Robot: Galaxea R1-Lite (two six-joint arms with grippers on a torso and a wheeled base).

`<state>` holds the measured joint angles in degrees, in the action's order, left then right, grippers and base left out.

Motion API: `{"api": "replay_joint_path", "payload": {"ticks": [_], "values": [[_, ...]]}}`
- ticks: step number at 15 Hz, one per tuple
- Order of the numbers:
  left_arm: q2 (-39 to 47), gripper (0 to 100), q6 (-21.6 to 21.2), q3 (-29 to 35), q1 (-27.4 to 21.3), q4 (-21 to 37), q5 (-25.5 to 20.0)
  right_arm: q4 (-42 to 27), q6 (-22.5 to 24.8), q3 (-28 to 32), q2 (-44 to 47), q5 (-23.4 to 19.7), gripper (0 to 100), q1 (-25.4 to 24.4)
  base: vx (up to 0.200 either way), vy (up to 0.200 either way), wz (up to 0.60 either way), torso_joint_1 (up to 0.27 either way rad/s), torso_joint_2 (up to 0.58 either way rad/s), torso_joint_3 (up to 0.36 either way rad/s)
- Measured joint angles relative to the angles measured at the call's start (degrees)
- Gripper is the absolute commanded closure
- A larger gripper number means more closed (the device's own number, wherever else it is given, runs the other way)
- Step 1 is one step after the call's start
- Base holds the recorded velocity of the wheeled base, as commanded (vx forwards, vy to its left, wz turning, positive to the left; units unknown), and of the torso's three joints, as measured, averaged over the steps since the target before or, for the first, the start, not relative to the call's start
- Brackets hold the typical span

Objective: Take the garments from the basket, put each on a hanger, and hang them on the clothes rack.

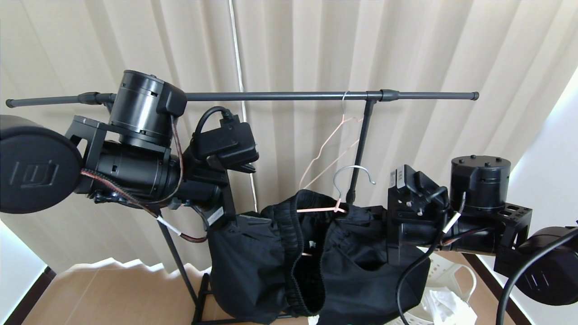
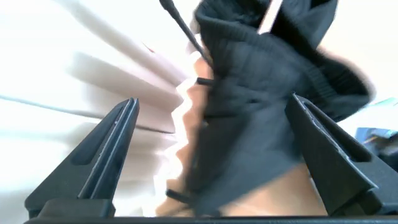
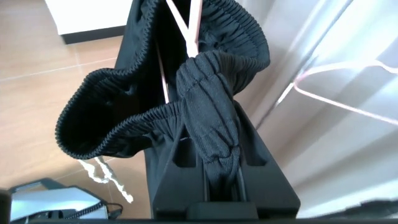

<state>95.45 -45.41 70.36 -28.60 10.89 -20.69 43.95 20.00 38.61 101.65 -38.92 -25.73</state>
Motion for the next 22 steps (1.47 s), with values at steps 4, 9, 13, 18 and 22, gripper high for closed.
{"api": "replay_joint_path", "payload": {"ticks": [4, 9, 13, 18, 22], "values": [[3.6, 0, -1.9, 2.0, 0.8, -0.1, -6.2, 0.0, 0.4, -1.0, -0.7, -1.0, 100, 0.0, 0.000, 0.000, 0.00, 0.000, 0.00, 0.000], [5.8, 0, -1.8, 2.2, -0.3, 0.0, -9.4, 0.0, 1.1, -1.5, -1.8, -1.1, 100, -0.1, 0.000, 0.000, 0.00, 0.000, 0.00, 0.000], [7.5, 0, -1.7, 2.0, -1.6, 0.0, -9.5, 0.0, 1.2, -2.1, -3.4, -1.1, 100, -1.2, 0.000, 0.000, 0.00, 0.000, 0.00, 0.000], [8.3, 0, -1.6, 2.1, -2.2, -0.1, -9.5, -0.1, 1.2, -2.5, -5.0, -0.9, 100, -2.5, 0.000, 0.000, 0.00, 0.000, 0.00, 0.000], [8.4, 0, -1.7, 1.3, -2.2, -0.2, -9.5, -0.1, 1.1, -2.5, -5.8, -0.7, 100, -3.4, 0.000, 0.000, 0.00, 0.000, 0.00, 0.000]]}}
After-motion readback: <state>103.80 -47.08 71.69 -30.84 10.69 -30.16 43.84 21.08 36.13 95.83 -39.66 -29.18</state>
